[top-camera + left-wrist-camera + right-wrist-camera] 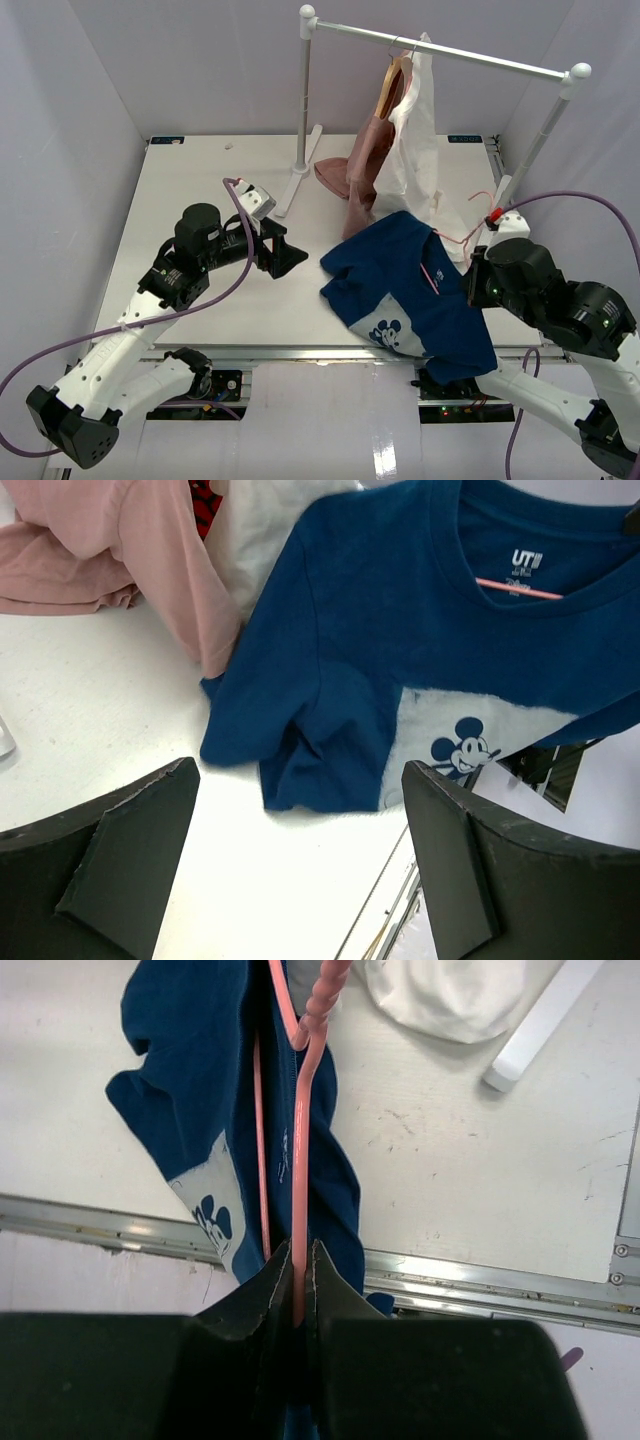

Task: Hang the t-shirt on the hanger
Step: Place the hanger at the clothesline.

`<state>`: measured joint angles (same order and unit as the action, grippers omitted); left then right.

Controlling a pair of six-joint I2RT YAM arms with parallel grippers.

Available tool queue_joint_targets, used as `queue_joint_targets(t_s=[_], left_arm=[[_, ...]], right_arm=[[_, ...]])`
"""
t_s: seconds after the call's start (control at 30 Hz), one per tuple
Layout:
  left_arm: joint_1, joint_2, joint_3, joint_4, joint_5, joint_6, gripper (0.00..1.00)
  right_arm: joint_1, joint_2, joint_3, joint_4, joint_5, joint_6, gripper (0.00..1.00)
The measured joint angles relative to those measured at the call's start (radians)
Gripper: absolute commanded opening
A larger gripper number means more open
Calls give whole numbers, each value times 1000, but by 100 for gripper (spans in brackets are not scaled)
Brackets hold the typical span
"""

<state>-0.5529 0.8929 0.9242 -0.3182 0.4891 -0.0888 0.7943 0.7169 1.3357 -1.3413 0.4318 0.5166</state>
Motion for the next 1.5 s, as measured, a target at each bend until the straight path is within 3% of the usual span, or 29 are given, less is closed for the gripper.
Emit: queue_joint_targets(t_s=[0.23,0.4,0.6,0.83,1.0,1.13,1.5], left_arm=[[0,46,0,24,-6,-17,92],[-8,103,10,127,49,-45,88],[-69,305,200,254,97,-54,86],[-190,513,386,419,49,-71,86],[-274,667,509,489,-23,-48,85],[-313,747,524,568,-101,-20,85],[-432,898,596,669,-523,89,85]], right_arm=[[-140,-18,77,-4,46,-33,8],[-217,-24,72,-3,64,-58,8],[-230,-55,61,-6,105,-58,8],[-230,-84,47,19,130,-84,8],[-231,-114,-13,90,115,-135,8],[-231,-120,-52,146,89,-166,8],[-231,-156,-96,222,17,-215,8]])
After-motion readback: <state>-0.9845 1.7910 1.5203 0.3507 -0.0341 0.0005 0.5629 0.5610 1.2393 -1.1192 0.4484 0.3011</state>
